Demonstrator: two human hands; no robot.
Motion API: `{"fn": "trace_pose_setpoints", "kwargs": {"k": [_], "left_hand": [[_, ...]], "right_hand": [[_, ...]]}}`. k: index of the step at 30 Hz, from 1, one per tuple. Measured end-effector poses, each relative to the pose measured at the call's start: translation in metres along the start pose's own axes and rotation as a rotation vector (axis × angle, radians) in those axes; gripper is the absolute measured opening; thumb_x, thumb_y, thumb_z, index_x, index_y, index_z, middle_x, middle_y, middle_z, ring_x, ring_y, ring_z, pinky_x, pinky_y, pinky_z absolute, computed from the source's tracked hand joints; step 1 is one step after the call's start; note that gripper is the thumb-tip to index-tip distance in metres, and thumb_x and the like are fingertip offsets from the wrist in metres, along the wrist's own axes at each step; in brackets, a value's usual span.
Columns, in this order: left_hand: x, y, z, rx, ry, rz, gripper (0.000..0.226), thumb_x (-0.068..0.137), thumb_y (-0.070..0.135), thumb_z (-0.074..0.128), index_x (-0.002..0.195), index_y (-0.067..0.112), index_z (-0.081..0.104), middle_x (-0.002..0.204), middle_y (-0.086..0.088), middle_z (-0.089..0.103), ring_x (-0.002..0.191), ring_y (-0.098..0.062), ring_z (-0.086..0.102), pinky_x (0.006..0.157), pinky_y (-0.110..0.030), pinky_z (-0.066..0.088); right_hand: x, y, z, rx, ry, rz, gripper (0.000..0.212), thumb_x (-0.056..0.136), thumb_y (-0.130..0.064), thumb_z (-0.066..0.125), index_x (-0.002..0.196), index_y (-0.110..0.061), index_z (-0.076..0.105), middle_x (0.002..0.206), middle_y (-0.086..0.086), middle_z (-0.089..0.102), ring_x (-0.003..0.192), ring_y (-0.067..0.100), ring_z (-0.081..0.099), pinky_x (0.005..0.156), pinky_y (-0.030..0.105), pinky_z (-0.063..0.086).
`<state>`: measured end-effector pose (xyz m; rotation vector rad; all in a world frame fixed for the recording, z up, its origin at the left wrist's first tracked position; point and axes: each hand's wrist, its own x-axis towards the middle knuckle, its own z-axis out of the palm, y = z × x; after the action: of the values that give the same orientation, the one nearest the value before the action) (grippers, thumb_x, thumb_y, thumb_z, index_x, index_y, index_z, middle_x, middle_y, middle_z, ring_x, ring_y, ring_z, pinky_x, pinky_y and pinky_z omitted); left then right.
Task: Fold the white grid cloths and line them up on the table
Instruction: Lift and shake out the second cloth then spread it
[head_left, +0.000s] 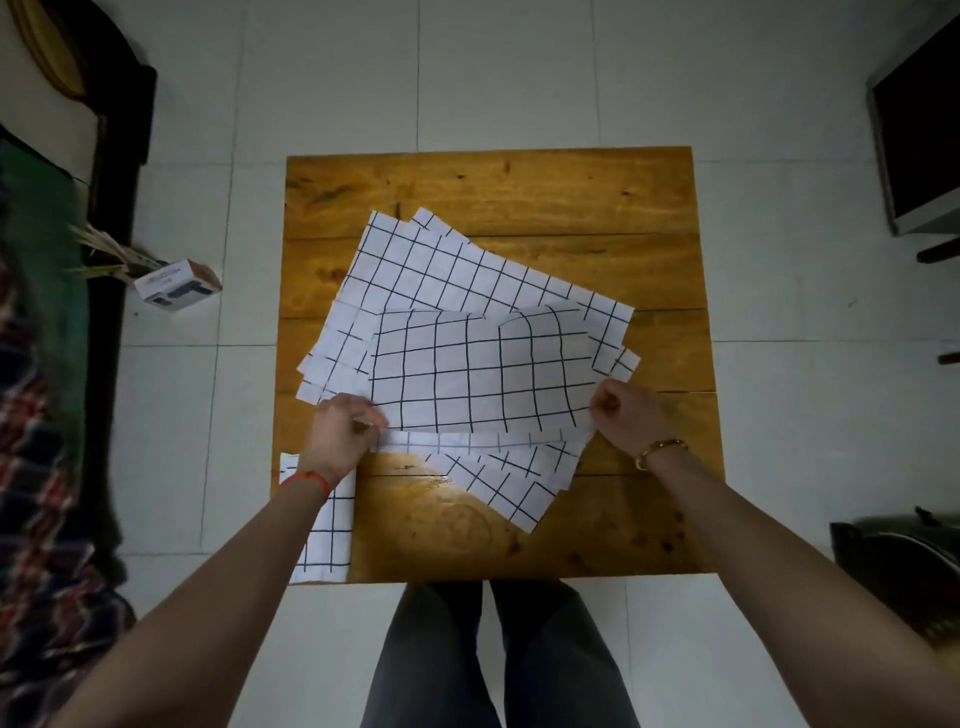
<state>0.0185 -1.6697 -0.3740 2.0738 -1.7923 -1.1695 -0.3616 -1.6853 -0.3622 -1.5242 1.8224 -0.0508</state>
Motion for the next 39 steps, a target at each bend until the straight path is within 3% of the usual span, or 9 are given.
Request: {"fn": "trace_pose_setpoints", "kwargs": {"k": [3, 5, 10, 14, 18, 23, 28, 32, 39], "left_hand": [[0.003, -0.015, 0.014, 0.024, -0.037, -0.053, 0.019, 0.079, 0.007, 0.071, 0.077, 0.026, 0.072, 0.106, 0.001, 0.067, 0.109, -0.017, 0.059, 0.094, -0.037, 0.051], [0.008, -0.018, 0.019, 0.055, 0.006, -0.090, 0.008, 0.085, 0.017, 0.064, 0.083, 0.021, 0.070, 0.106, -0.002, 0.065, 0.109, -0.022, 0.057, 0.091, -0.038, 0.051], [0.038, -0.008, 0.016, -0.031, 0.282, -0.125, 0.020, 0.094, 0.028, 0.050, 0.085, 0.015, 0.062, 0.089, -0.004, 0.060, 0.088, -0.024, 0.058, 0.076, -0.034, 0.050], [0.082, 0.003, 0.008, -0.124, 0.361, -0.184, 0.031, 0.094, 0.036, 0.047, 0.097, 0.012, 0.066, 0.093, -0.005, 0.067, 0.086, -0.021, 0.062, 0.077, -0.038, 0.055], [0.121, 0.016, 0.005, -0.185, 0.318, -0.304, 0.034, 0.093, 0.042, 0.050, 0.101, 0.011, 0.061, 0.097, -0.004, 0.067, 0.088, -0.020, 0.060, 0.080, -0.034, 0.052], [0.150, 0.025, 0.006, -0.128, 0.203, -0.434, 0.041, 0.095, 0.045, 0.048, 0.102, 0.007, 0.061, 0.095, -0.007, 0.061, 0.090, -0.022, 0.054, 0.078, -0.030, 0.043], [0.162, 0.031, 0.011, -0.180, 0.180, -0.490, 0.039, 0.093, 0.046, 0.051, 0.087, 0.008, 0.059, 0.085, -0.008, 0.058, 0.082, -0.022, 0.052, 0.072, -0.030, 0.039], [0.166, 0.025, 0.012, -0.456, 0.253, -0.544, 0.030, 0.089, 0.040, 0.061, 0.075, 0.014, 0.055, 0.079, -0.004, 0.056, 0.079, -0.019, 0.051, 0.073, -0.030, 0.043], [0.152, 0.010, 0.013, -0.598, 0.330, -0.495, 0.035, 0.087, 0.025, 0.067, 0.063, 0.021, 0.043, 0.066, 0.002, 0.048, 0.069, -0.016, 0.047, 0.074, -0.030, 0.047]], "right_hand": [[0.007, 0.009, 0.014, -0.019, -0.005, 0.033, 0.011, 0.086, -0.022, 0.054, 0.075, -0.024, 0.054, 0.077, -0.002, 0.064, 0.072, 0.016, 0.061, 0.066, 0.038, 0.056], [0.017, 0.008, 0.016, 0.007, 0.056, 0.043, 0.008, 0.087, -0.020, 0.052, 0.079, -0.021, 0.055, 0.076, -0.002, 0.063, 0.071, 0.016, 0.059, 0.062, 0.034, 0.054], [0.065, -0.007, 0.005, 0.100, 0.328, 0.050, 0.013, 0.093, -0.023, 0.049, 0.089, -0.012, 0.056, 0.074, 0.001, 0.057, 0.064, 0.014, 0.052, 0.050, 0.019, 0.038], [0.113, -0.022, -0.008, 0.127, 0.490, 0.089, 0.020, 0.093, -0.022, 0.047, 0.095, -0.005, 0.057, 0.078, 0.006, 0.057, 0.067, 0.016, 0.050, 0.053, 0.028, 0.036], [0.149, -0.033, -0.013, 0.173, 0.365, 0.175, 0.024, 0.093, -0.028, 0.051, 0.098, -0.006, 0.057, 0.090, 0.006, 0.057, 0.083, 0.019, 0.052, 0.066, 0.026, 0.035], [0.170, -0.039, -0.003, 0.180, 0.183, 0.296, 0.041, 0.095, -0.038, 0.046, 0.060, -0.015, 0.041, 0.064, -0.002, 0.043, 0.080, 0.017, 0.045, 0.070, 0.027, 0.032], [0.172, -0.042, 0.006, 0.225, 0.154, 0.334, 0.044, 0.092, -0.040, 0.050, 0.067, -0.004, 0.055, 0.069, 0.008, 0.053, 0.077, 0.025, 0.053, 0.066, 0.027, 0.035], [0.175, -0.038, 0.011, 0.293, 0.141, 0.407, 0.046, 0.089, -0.034, 0.055, 0.091, 0.010, 0.066, 0.090, 0.019, 0.066, 0.096, 0.034, 0.061, 0.064, 0.027, 0.041], [0.167, -0.022, 0.013, 0.434, 0.407, 0.350, 0.022, 0.092, -0.019, 0.052, 0.098, -0.005, 0.068, 0.086, 0.005, 0.058, 0.084, 0.016, 0.050, 0.072, 0.021, 0.040]]}}
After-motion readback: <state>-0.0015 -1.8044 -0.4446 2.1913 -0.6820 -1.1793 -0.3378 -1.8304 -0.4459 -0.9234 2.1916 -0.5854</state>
